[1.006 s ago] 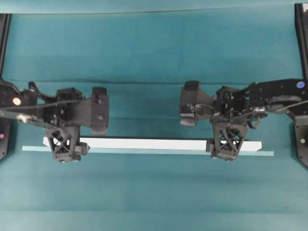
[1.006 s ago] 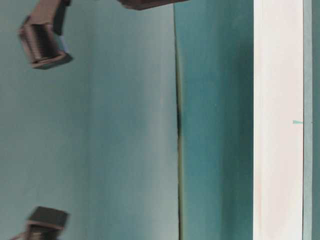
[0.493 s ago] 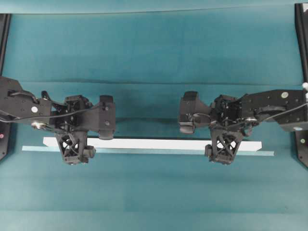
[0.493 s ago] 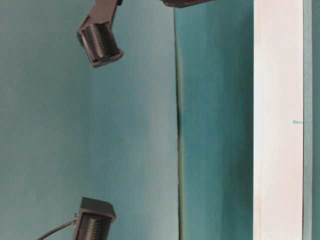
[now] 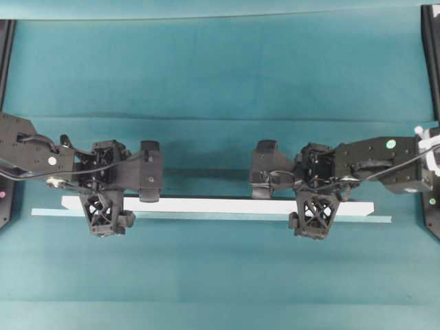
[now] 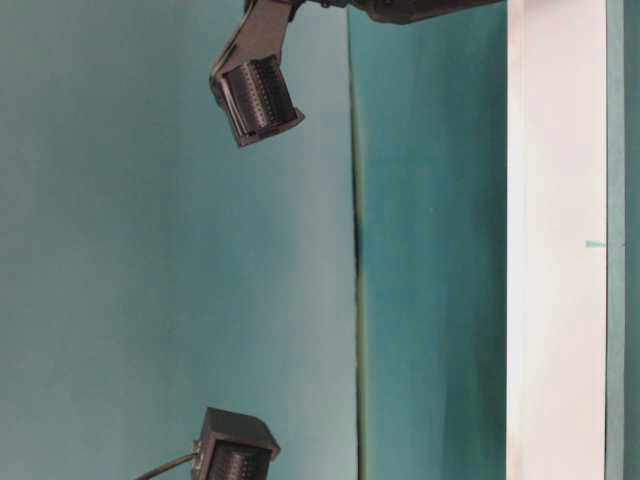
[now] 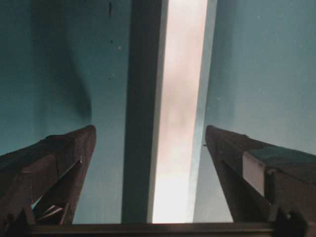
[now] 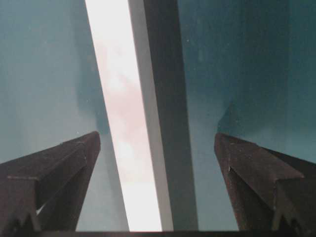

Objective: Lift a wooden board with both hands.
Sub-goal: 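Close both grippers on the white board near each end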

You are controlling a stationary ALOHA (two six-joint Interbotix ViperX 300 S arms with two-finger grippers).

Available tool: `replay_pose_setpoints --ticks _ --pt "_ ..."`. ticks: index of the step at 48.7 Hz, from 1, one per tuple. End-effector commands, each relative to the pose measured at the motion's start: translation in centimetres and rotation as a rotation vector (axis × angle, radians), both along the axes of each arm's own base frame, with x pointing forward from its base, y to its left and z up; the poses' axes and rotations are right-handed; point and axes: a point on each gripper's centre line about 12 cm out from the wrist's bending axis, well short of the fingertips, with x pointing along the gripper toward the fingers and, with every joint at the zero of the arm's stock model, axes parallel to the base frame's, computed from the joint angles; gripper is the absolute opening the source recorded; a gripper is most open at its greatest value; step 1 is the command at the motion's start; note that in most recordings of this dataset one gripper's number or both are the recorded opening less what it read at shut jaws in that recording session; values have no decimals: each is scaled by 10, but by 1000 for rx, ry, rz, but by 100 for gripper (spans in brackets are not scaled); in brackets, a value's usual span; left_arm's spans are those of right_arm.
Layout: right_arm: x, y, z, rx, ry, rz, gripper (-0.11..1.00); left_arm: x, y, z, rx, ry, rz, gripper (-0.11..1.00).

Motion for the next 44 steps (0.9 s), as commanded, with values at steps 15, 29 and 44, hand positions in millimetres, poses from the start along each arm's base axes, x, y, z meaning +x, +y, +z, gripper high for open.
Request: replay_pose_setpoints --ticks 15,29,44 --pt "2 1 -1 -3 -6 11 94 3 -6 3 -5 -17 -7 99" --pt "2 1 -3 -2 -3 5 86 4 -6 4 -50 -27 107 95" --pt "2 2 -4 -1 6 8 22 4 -11 4 -28 -25 33 22"
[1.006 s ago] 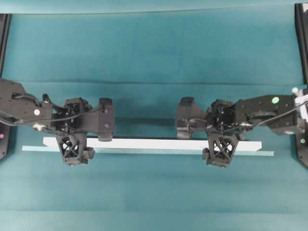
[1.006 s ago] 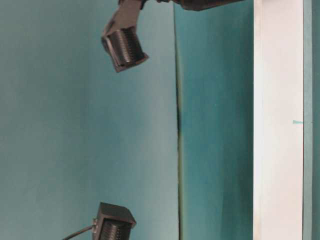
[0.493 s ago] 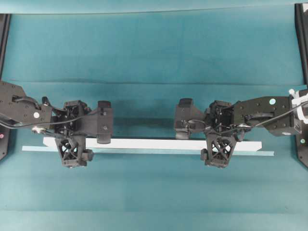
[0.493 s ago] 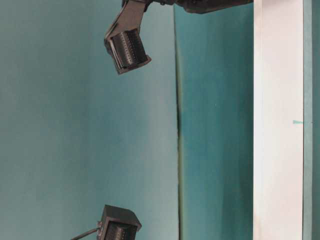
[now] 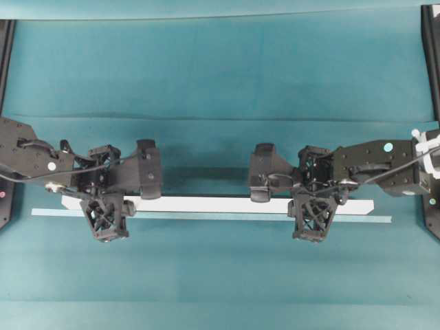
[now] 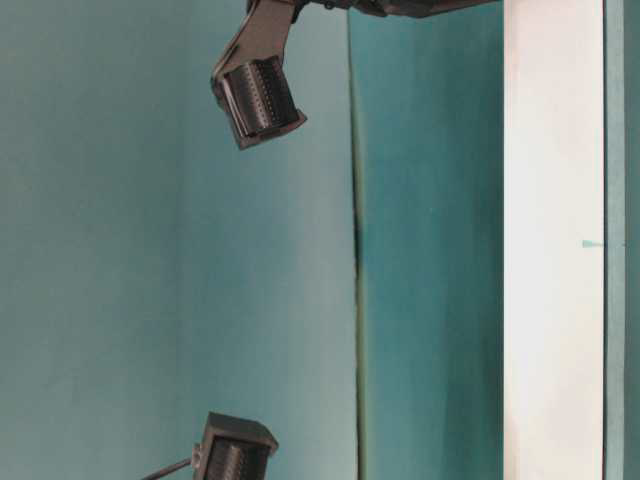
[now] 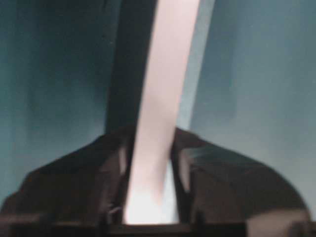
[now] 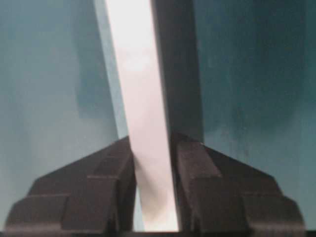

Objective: Lift a wooden board with both hands.
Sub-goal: 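Close both grippers on the white board near each end, then lift the board with both grippers off the table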

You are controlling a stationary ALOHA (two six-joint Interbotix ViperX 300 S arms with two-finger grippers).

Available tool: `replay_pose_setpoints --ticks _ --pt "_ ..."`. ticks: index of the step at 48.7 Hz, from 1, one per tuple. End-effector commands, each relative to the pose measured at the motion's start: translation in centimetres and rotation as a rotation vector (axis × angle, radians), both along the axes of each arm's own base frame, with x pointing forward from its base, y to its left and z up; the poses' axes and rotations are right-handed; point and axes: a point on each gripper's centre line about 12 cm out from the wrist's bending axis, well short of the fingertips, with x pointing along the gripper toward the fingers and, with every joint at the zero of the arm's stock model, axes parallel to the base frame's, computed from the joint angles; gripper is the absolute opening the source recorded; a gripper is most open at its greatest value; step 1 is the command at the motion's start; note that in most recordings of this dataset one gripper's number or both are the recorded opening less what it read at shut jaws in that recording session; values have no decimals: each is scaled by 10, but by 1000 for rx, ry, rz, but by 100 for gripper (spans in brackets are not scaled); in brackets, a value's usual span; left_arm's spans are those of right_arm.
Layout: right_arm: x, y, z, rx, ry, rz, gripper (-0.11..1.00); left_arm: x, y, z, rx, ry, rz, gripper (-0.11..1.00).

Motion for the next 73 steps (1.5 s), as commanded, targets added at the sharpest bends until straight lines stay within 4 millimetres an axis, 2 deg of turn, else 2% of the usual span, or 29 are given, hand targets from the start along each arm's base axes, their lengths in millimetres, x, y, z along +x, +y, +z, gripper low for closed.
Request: replay_pose_setpoints --ticks 1,45,49,63,73 --pt "1 0 -2 0 8 0 22 3 -3 4 10 -15 -35 19" --pt "2 4 2 7 24 8 22 4 -6 5 13 -16 -52 19" --pt "5 4 9 10 12 5 22 3 -6 7 11 -14 -45 19" --pt "12 3 59 30 14 -8 22 3 -6 53 9 -20 -32 19" --pt "16 4 87 38 27 -4 22 5 -5 97 12 -52 -35 19"
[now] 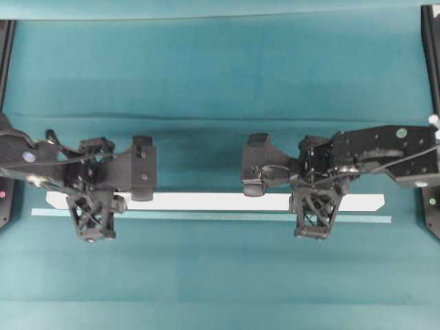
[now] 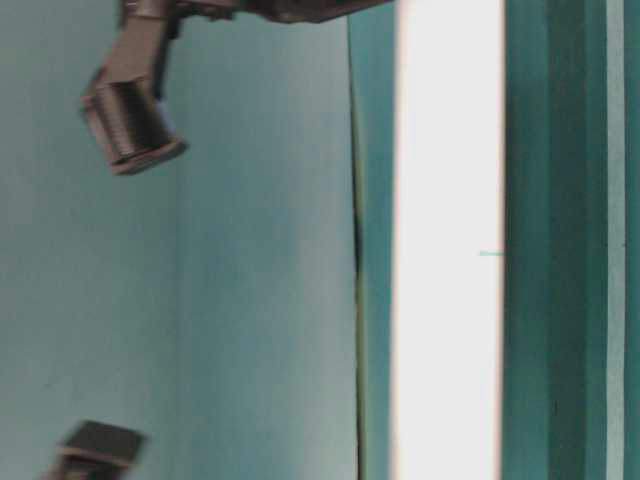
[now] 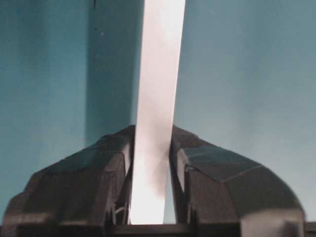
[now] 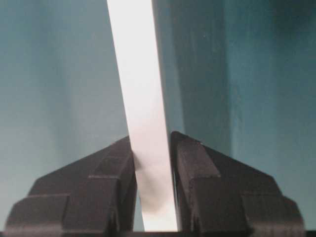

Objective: Lift a wooden board with both hands.
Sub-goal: 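Lift the board with both grippers off the table, then raise and carry the held board back away from the front edge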

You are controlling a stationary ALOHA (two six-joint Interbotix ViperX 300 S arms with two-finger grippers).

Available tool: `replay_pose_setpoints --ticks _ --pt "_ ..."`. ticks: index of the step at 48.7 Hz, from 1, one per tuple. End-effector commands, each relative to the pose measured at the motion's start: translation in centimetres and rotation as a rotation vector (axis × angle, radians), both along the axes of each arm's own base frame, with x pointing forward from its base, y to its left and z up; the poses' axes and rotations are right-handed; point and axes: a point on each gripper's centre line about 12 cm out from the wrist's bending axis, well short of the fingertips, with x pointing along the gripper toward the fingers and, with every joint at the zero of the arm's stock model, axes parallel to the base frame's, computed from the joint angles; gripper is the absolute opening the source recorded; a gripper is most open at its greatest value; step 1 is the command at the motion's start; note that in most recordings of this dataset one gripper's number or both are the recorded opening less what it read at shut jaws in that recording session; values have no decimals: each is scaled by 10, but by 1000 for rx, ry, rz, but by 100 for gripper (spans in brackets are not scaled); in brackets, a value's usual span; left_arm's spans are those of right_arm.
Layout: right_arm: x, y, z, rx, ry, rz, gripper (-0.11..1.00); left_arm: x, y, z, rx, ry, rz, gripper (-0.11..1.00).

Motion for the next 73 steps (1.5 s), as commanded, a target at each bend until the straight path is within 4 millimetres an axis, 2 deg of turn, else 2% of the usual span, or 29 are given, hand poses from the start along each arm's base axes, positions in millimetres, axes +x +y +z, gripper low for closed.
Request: replay_pose_setpoints --ticks 1,11,38,51,73 --pt "6 -1 20 11 -23 -26 22 8 -1 32 -2 -61 -2 19" --pt "8 -5 47 14 -12 -41 22 11 0 62 3 -54 0 19" --pt "10 -5 124 26 -3 -44 22 13 2 126 17 -81 3 19" --pt "7 -9 148 24 22 -60 22 14 5 158 21 -78 14 19" --pt "5 -18 193 -42 4 -58 22 10 11 194 46 -71 14 19"
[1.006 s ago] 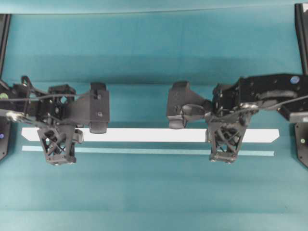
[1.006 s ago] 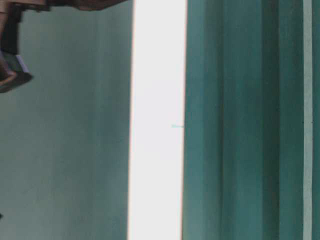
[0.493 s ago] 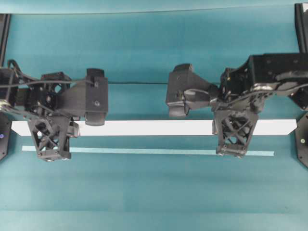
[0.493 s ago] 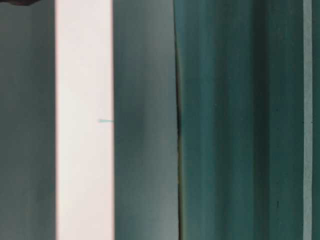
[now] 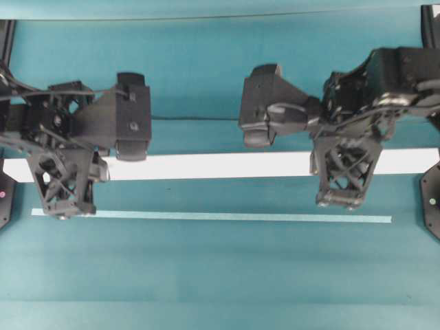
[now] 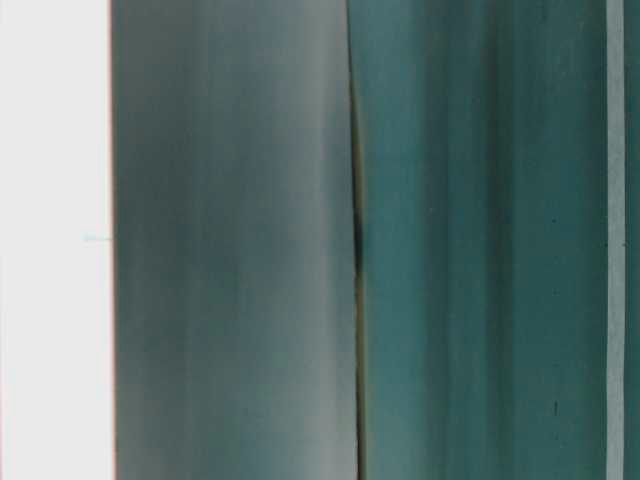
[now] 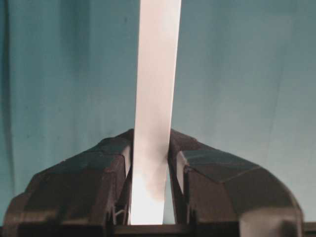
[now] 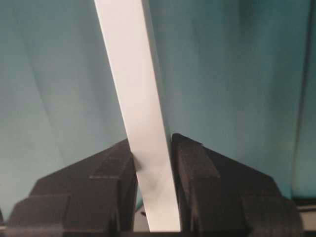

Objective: Lift a wooden board with both hands.
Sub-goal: 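Raise and carry the held board back away from the front edge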

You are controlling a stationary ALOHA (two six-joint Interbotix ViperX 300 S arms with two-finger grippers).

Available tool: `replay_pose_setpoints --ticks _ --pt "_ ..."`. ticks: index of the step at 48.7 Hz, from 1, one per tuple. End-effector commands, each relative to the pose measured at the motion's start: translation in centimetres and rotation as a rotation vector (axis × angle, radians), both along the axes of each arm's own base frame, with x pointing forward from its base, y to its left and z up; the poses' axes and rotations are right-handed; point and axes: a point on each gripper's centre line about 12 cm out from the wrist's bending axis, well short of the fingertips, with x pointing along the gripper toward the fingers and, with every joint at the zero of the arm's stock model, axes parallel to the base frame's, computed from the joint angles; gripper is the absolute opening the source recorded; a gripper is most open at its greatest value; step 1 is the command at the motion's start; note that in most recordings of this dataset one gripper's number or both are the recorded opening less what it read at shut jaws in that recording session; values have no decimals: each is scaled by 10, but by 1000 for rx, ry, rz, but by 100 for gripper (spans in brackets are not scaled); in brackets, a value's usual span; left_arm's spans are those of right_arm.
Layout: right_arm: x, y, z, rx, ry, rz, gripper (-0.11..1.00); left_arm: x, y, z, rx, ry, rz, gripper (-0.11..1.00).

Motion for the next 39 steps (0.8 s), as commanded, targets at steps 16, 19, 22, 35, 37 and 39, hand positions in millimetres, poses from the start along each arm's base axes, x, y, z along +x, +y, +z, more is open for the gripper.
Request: replay_pose_setpoints --ticks 16,19,22,35,37,39 --pt "2 -3 35 -3 -70 -36 22 2 12 55 29 -88 -11 19" --pt "2 -3 39 -4 -73 -36 22 3 13 58 29 -86 -9 19" --pt "2 -3 43 -4 -81 -36 22 3 13 63 29 -88 -7 19" --pt "3 -3 63 -5 -132 -36 22 3 13 82 28 -89 -4 19" --pt "2 -3 67 -5 -138 -38 22 3 13 85 28 -92 -2 19" --pt "1 -3 72 -6 -142 -37 22 3 13 88 28 -89 -2 19"
